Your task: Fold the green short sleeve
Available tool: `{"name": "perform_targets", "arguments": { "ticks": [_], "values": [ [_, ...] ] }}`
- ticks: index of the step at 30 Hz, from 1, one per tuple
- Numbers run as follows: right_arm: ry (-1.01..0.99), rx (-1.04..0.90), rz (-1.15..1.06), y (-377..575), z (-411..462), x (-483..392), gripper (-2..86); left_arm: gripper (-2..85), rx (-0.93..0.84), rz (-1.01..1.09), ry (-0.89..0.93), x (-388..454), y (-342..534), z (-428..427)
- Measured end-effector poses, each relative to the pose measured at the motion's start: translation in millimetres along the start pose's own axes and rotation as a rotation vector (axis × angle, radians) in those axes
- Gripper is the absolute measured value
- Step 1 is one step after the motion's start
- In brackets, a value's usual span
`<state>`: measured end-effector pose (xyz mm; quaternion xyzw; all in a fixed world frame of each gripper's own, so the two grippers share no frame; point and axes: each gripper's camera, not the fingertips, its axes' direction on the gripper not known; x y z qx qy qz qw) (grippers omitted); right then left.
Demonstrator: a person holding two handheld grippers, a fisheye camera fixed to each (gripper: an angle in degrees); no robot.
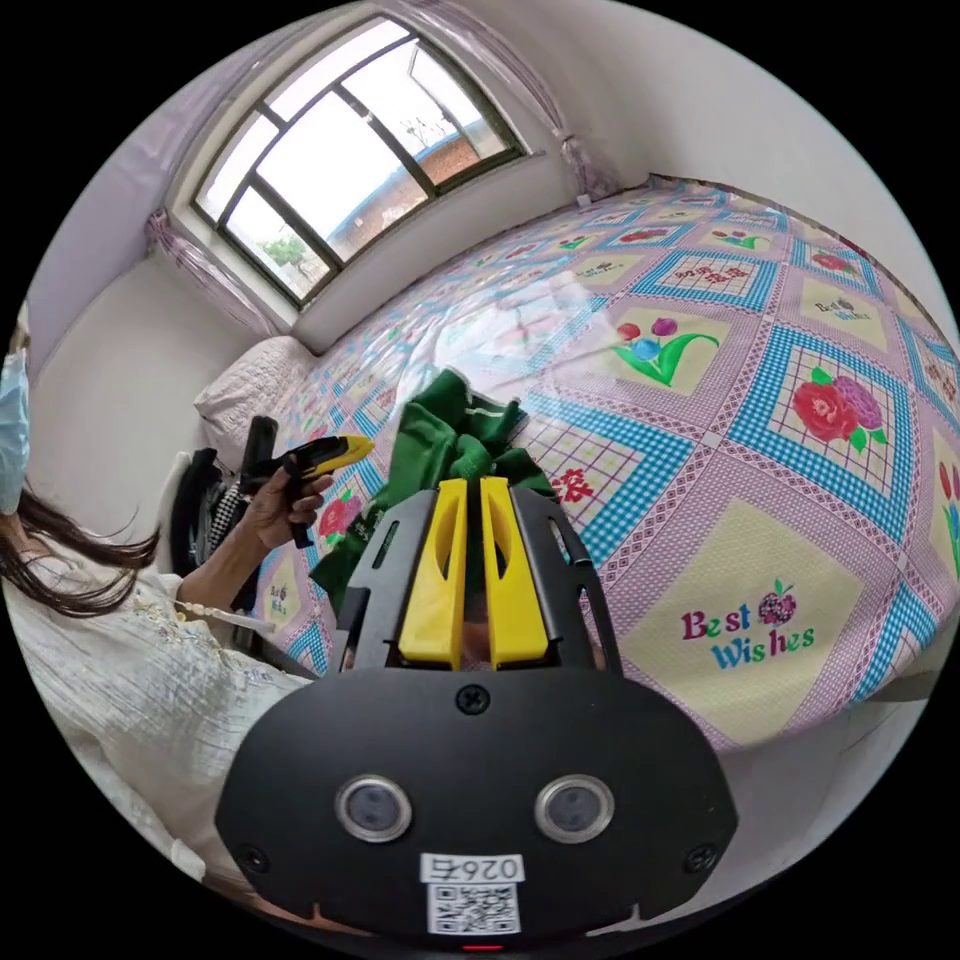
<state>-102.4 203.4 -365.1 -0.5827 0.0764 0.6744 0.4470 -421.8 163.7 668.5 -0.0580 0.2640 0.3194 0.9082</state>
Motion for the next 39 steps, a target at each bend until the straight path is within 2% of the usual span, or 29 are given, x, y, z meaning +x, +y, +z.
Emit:
{"name": "perform_targets", "arguments": {
  "ticks": [2, 4, 6, 9, 12, 16, 18, 23, 26, 29, 31, 36, 39],
  "values": [
    [-0.06, 0.002, -0.041, -2.1, -11.1, 10.0, -1.2, 11.1, -0.003, -0.022, 0.006, 7.8, -7.4, 12.0],
    [-0.22, -0.115, -0.145, -6.2, -2.8, 13.2, -1.1, 12.5, -0.014, -0.036, 0.023, 18.8, -18.3, 28.7],
    [-0.293, -0.239, -0.213, -4.1, 15.7, 9.8, -0.7, 16.2, -0.043, -0.043, 0.026, 38.9, -37.1, 59.1],
    [-0.263, -0.329, -0.306, -2.8, 26.5, 9.8, 2.8, 19.3, -0.073, -0.008, -0.086, 72.5, -55.7, 98.4],
    [-0.239, -0.201, -0.247, -24.1, -1.3, 42.1, 6.1, 20.4, -0.102, 0.062, -0.286, 104.7, -62.8, 133.8],
    [-0.305, 0.031, -0.082, -63.0, -35.2, 112.8, 5.6, 20.5, -0.159, 0.067, -0.379, 117.6, -65.8, 174.7],
    [-0.267, 0.033, -0.064, -79.7, -26.8, 130.7, 5.4, 19.3, -0.176, 0.046, -0.415, 119.4, -66.5, 195.9],
    [-0.268, -0.13, -0.037, -113.1, 45.5, 136.8, 5.7, 13.6, -0.25, 0.103, -0.584, 128.4, -64.6, 230.1],
    [-0.268, -0.224, -0.068, -125.5, 89.4, 116.9, 6.3, 8.3, -0.253, 0.131, -0.555, 131.6, -59.3, 235.2],
    [-0.238, -0.283, -0.139, -132.8, 117.5, 88.7, 8.5, 1.0, -0.166, 0.036, -0.464, 117.9, -44.1, 220.4],
    [-0.176, -0.327, -0.188, -135.0, 134.6, 67.7, 10.6, 0.1, -0.129, -0.002, -0.391, 107.3, -30.4, 212.3],
    [-0.205, -0.376, -0.26, -132.2, 154.5, 35.9, 10.9, -0.5, 0.007, -0.072, -0.183, 93.8, 16.5, 183.5],
    [-0.193, -0.381, -0.329, -125.9, 162.6, 14.6, 9.8, -0.6, 0.043, -0.061, -0.174, 99.1, 39.7, 165.2]
  ]
}}
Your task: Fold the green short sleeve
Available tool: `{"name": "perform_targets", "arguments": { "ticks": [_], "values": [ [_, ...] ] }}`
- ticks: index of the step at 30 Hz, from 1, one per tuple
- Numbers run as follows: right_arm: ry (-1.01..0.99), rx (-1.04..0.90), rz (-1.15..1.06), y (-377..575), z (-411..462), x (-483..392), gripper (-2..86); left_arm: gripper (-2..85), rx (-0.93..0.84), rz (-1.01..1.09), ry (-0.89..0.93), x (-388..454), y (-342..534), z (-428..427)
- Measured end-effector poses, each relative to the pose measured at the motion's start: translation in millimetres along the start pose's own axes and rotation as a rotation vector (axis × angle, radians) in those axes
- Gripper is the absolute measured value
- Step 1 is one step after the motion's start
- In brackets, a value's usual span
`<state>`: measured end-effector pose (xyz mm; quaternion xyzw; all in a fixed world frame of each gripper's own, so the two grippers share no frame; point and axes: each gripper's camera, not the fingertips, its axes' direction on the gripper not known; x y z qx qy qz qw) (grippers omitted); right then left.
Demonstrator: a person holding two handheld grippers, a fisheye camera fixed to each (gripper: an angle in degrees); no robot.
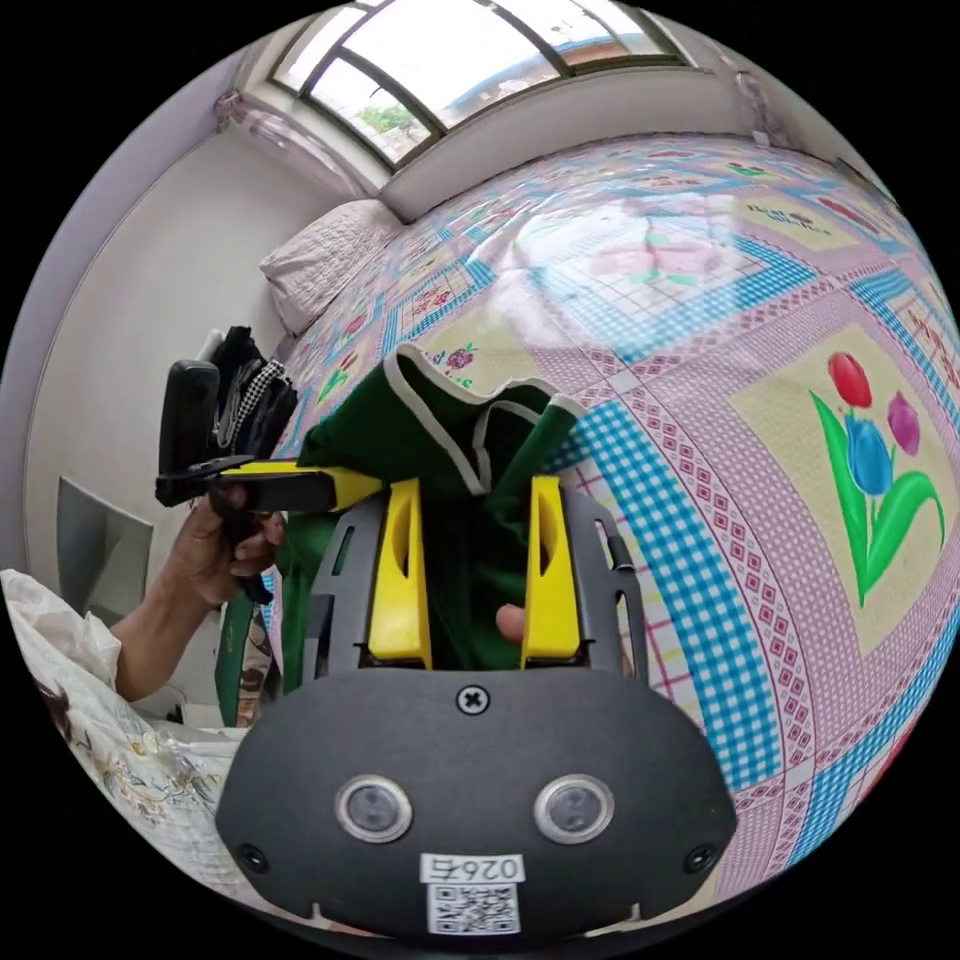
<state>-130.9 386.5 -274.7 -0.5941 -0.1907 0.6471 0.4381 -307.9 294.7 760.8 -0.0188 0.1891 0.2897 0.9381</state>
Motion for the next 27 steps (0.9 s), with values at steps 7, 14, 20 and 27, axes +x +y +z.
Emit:
{"name": "perform_targets", "arguments": {
  "ticks": [7, 14, 20, 27],
  "values": [
    [-0.032, -0.101, -0.082, 19.1, 11.1, -28.5, -0.4, -0.5, 0.111, 0.036, 0.059, 8.1, 50.9, -68.3],
    [0.082, 0.081, -0.204, 54.1, -46.6, -123.1, -1.2, -0.3, 0.108, 0.25, -0.055, 69.6, 108.3, -122.3],
    [0.254, 0.245, -0.412, 87.1, -112.8, -272.1, -1.2, -0.2, 0.197, 0.465, -0.112, 137.2, 174.0, -221.0],
    [0.586, 0.571, -0.676, 157.8, -200.6, -474.9, -1.2, -0.3, 0.394, 0.721, -0.27, 249.4, 289.2, -342.6]
  ]
}}
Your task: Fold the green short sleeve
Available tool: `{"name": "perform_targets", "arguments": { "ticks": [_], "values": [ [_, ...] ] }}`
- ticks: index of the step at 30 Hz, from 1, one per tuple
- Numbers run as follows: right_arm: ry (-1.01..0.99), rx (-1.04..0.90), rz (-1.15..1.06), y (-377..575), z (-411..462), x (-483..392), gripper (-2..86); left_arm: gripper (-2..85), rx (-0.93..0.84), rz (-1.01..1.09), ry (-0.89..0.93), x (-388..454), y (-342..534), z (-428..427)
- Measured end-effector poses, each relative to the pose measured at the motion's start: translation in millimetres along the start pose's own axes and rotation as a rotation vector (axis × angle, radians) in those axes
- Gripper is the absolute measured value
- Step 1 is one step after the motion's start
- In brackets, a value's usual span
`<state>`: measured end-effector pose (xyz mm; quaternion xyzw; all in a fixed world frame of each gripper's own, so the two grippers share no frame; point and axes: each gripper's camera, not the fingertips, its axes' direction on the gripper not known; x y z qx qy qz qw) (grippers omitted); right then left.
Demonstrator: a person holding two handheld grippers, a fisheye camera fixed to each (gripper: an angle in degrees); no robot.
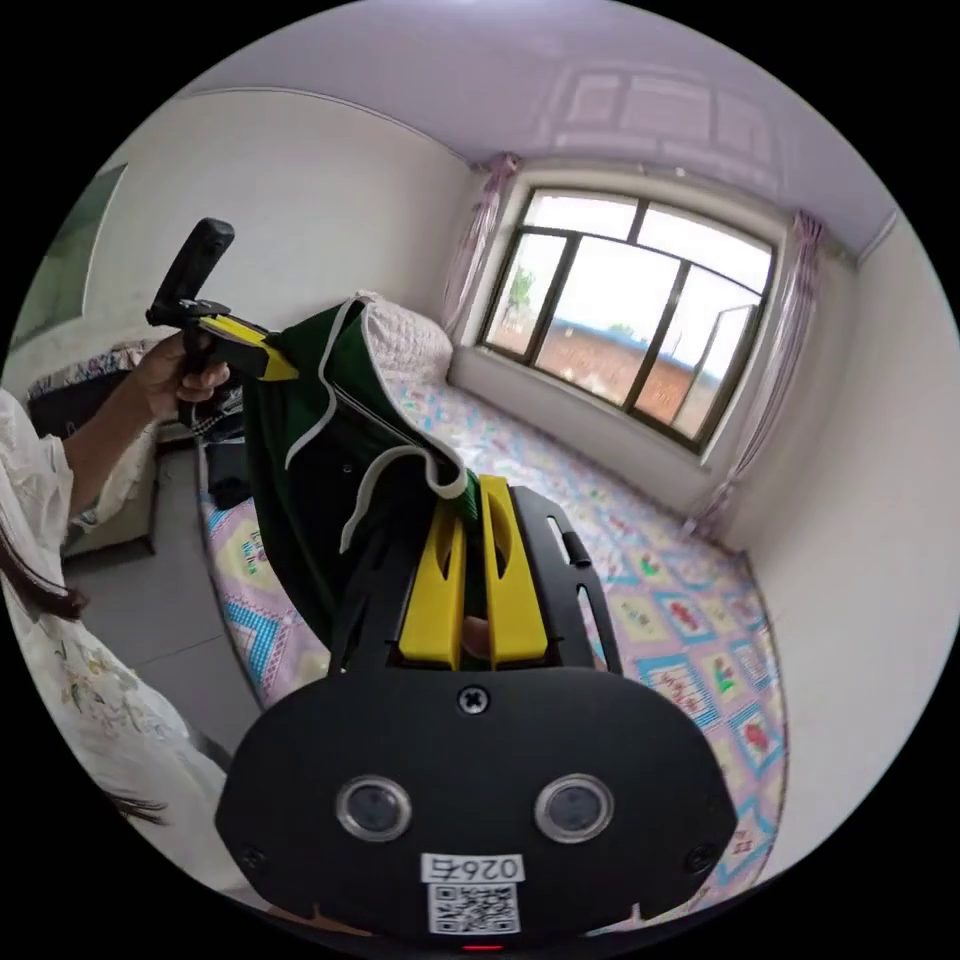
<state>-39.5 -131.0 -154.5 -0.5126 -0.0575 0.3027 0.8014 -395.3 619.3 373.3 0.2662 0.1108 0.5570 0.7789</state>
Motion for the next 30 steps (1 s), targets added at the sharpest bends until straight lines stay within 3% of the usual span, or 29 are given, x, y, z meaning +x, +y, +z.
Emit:
{"name": "perform_targets", "arguments": {
  "ticks": [4, 9, 23, 30],
  "values": [
    [0.18, 0.128, -0.099, -36.0, -81.4, -53.8, -1.2, -0.3, 0.089, 0.094, -0.073, 57.0, -4.9, -66.1],
    [0.196, 0.172, -0.135, -50.1, -134.3, -90.8, -1.3, -0.4, 0.146, 0.188, -0.182, 126.0, -9.0, -120.2],
    [-0.285, 0.163, 0.091, -3.0, -133.3, -97.1, 1.6, -0.4, 0.158, 0.108, -0.03, 175.0, -33.2, -135.9],
    [-0.38, 0.228, 0.202, 19.8, -114.7, -99.1, 5.2, -0.4, 0.132, 0.2, -0.128, 232.2, -39.3, -146.3]
  ]
}}
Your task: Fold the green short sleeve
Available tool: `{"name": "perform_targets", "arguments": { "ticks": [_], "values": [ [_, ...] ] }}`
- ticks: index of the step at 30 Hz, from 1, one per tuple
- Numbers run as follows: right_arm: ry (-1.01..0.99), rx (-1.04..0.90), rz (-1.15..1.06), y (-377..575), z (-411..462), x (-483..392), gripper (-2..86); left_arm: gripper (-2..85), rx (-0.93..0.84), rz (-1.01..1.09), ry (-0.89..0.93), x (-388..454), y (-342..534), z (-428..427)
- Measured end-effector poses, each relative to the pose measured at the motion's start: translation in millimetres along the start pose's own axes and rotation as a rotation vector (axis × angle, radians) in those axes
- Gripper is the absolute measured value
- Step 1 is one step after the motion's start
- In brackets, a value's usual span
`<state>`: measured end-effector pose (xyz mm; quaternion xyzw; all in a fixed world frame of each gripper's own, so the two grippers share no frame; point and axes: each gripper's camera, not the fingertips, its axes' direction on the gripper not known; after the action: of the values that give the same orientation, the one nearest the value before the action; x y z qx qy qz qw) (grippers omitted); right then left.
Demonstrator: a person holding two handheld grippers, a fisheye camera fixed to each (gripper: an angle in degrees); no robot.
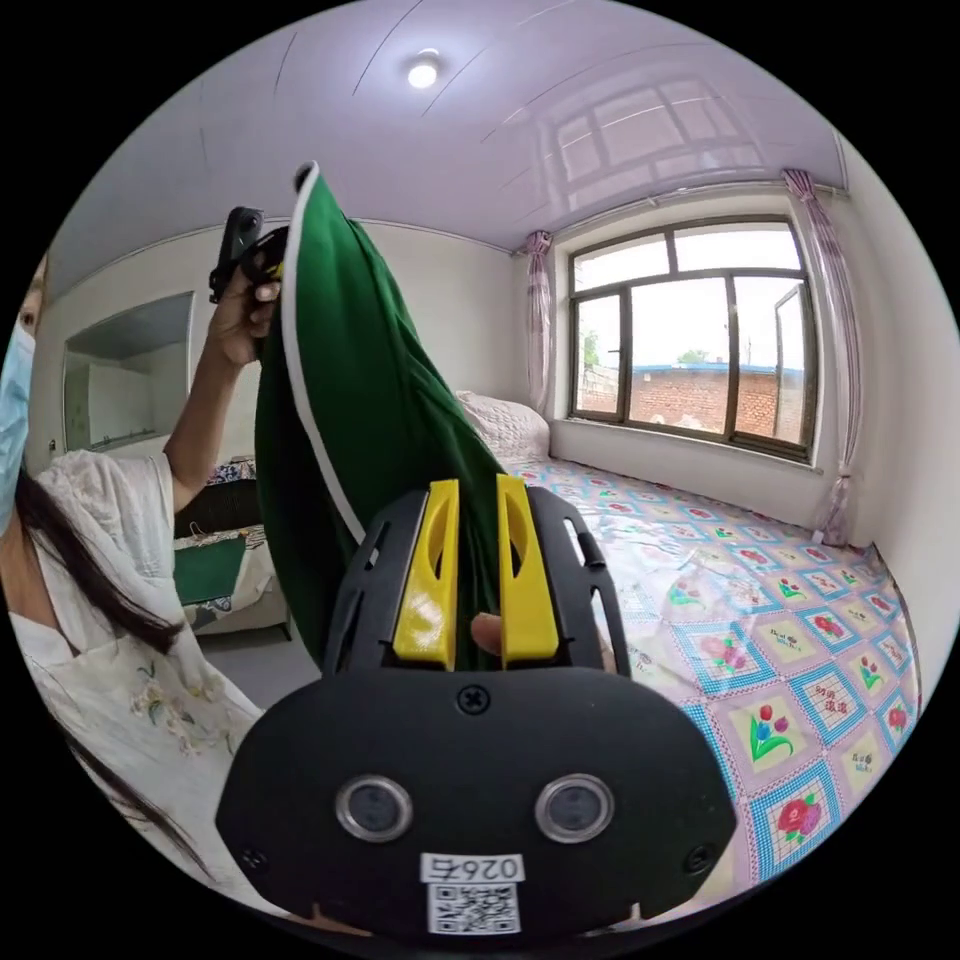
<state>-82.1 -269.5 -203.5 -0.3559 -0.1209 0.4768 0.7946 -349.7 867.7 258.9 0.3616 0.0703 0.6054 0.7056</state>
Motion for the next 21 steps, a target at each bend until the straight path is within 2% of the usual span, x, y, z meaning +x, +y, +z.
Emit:
{"name": "perform_targets", "arguments": {
  "ticks": [3, 9, 14, 17, 21],
  "values": [
    [0.069, -0.02, -0.005, 1.4, 14.5, -4.0, 8.0, -0.4, -0.011, 0.017, -0.052, 16.0, -4.8, -6.4],
    [0.04, -0.055, -0.046, 3.5, 41.6, -14.8, 8.7, -0.4, -0.006, 0.011, -0.081, 31.8, -6.4, -18.4],
    [-0.07, -0.148, -0.082, 6.4, 55.5, -12.2, -0.6, -0.4, -0.031, 0.001, -0.054, 28.5, 2.8, -23.8],
    [0.035, -0.124, -0.052, -0.1, 36.7, -4.6, -1.4, -0.3, -0.081, -0.008, -0.088, 22.3, 13.7, -24.9],
    [0.236, 0.009, -0.011, -23.7, -20.3, 4.3, -1.5, -0.2, -0.161, -0.006, -0.147, 12.8, 30.3, -24.2]
  ]
}}
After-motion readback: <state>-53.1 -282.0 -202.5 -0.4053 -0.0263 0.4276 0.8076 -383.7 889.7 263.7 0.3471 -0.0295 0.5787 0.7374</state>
